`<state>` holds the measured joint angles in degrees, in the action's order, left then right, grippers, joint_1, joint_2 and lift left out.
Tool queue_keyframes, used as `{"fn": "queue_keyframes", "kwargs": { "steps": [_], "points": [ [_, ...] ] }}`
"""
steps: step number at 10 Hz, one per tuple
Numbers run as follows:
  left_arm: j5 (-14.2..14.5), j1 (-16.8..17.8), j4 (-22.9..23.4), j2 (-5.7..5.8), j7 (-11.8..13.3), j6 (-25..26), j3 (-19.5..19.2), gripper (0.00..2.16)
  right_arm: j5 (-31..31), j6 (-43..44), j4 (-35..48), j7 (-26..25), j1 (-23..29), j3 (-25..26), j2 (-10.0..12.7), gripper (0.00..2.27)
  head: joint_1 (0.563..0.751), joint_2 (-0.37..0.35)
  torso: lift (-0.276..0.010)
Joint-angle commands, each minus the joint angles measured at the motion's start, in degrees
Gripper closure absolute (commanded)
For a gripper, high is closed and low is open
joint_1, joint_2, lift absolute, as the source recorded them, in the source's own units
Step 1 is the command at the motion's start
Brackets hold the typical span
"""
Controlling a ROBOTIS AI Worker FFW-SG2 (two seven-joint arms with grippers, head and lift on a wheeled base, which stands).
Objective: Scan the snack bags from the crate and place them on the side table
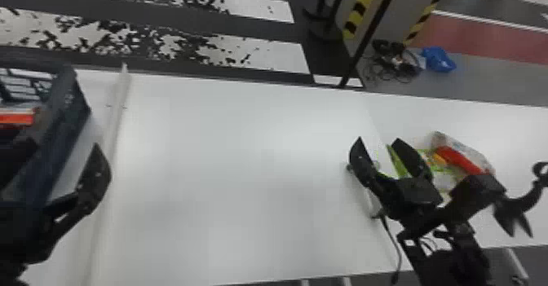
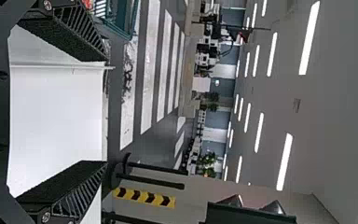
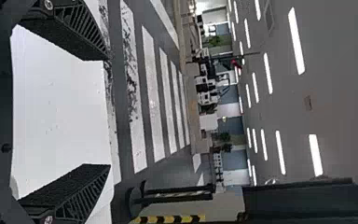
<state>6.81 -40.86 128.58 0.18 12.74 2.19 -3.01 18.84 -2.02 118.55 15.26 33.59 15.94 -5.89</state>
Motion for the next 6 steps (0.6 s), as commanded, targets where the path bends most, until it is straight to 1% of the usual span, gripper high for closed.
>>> {"fn": "queue_keyframes", "kwargs": {
  "steps": [1, 2, 3, 5, 6],
  "points": [
    [-1.3, -0.2, -0.3, -0.32, -1.1, 0.1, 1.7, 0.09, -5.7, 5.7, -0.3, -1.7, 1.6, -5.9, 0.7, 0.07, 0.695, -0.176, -0.094],
    [-2.1, 0.0, -0.6, -0.32, -2.3, 0.1, 2.8, 0.09, -8.5, 8.7, -0.8, -4.2, 2.3, -9.1, 1.1, 0.07, 0.695, -0.145, -0.094],
    [-2.4, 0.3, -1.3, -0.32, -2.5, -0.3, 3.5, 0.09, -11.4, 10.8, -1.7, -5.7, 2.6, -11.6, 1.9, 0.07, 0.695, -0.131, -0.094],
    [-2.5, 0.5, -1.4, -0.32, -2.3, -0.6, 3.1, 0.09, -12.4, 12.2, -3.7, -6.2, 2.8, -13.8, 2.4, 0.07, 0.695, -0.083, -0.094],
    [-2.5, 0.6, -0.4, -0.32, -1.1, -0.8, 2.0, 0.1, -12.4, 12.4, -4.3, -6.4, 2.8, -13.9, 2.4, 0.07, 0.695, -0.063, -0.094]
  ]
}}
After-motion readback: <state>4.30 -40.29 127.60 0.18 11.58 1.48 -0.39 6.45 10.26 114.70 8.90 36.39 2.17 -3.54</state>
